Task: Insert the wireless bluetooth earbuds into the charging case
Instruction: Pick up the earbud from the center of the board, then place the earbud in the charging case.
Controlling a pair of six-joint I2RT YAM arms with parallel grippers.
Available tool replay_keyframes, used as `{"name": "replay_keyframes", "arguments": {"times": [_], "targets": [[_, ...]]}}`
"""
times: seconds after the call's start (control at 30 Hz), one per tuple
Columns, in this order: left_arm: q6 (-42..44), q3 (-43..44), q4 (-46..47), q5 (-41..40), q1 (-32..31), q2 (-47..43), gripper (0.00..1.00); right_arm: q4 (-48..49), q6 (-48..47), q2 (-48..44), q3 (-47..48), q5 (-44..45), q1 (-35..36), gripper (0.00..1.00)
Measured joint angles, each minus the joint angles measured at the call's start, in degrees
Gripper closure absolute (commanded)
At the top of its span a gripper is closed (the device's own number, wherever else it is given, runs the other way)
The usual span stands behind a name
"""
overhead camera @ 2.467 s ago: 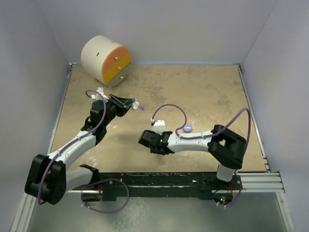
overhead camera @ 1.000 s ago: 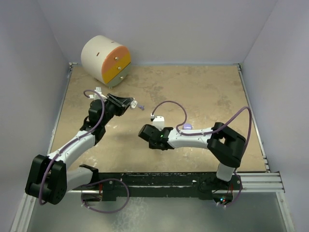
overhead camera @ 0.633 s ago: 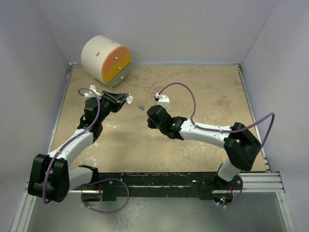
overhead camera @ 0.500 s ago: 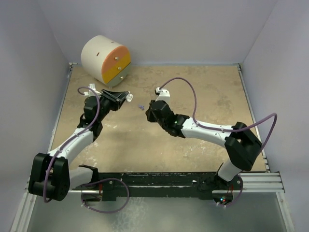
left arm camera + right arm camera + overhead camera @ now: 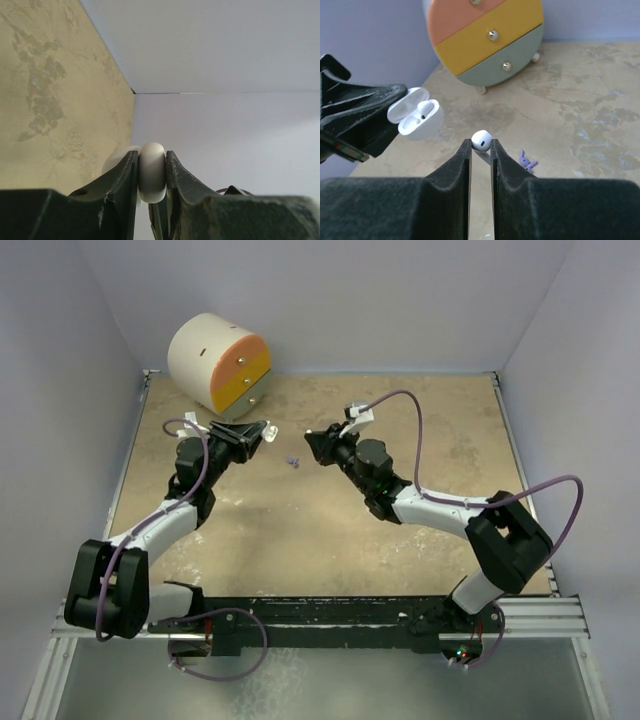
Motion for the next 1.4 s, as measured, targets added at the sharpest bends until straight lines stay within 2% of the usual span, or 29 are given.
{"name": "replay_keyframes", "arguments": {"times": [0.3,0.6,0.83,1.17,1.4], "targets": [[-6.19,-0.33,9.64,0.02,0.00,6.08,1.00,18.32,-1.05,0.96,-4.87,-10.88,-3.52,1.00],[-12.24,-0.98,18.99,-0.57,-0.02,12.68,1.00,38.82,2.45,11.37,-6.32,-21.03,-6.34,1.00],[-14.05,-1.95,23.52,-3.48,-0.68,13.00,1.00,43.32,4.37,16.00,-9.20,-23.39,-6.95,1.00],[-14.49,-2.38,26.62,-7.54,-5.92,13.73,1.00,45.35,7.65,18.05,-10.62,-23.76,-7.43,1.00],[-14.71,-3.45,28.20,-9.46,-7.30,14.21,1.00,45.35,8.90,18.53,-11.47,-23.34,-7.76,1.00]]}}
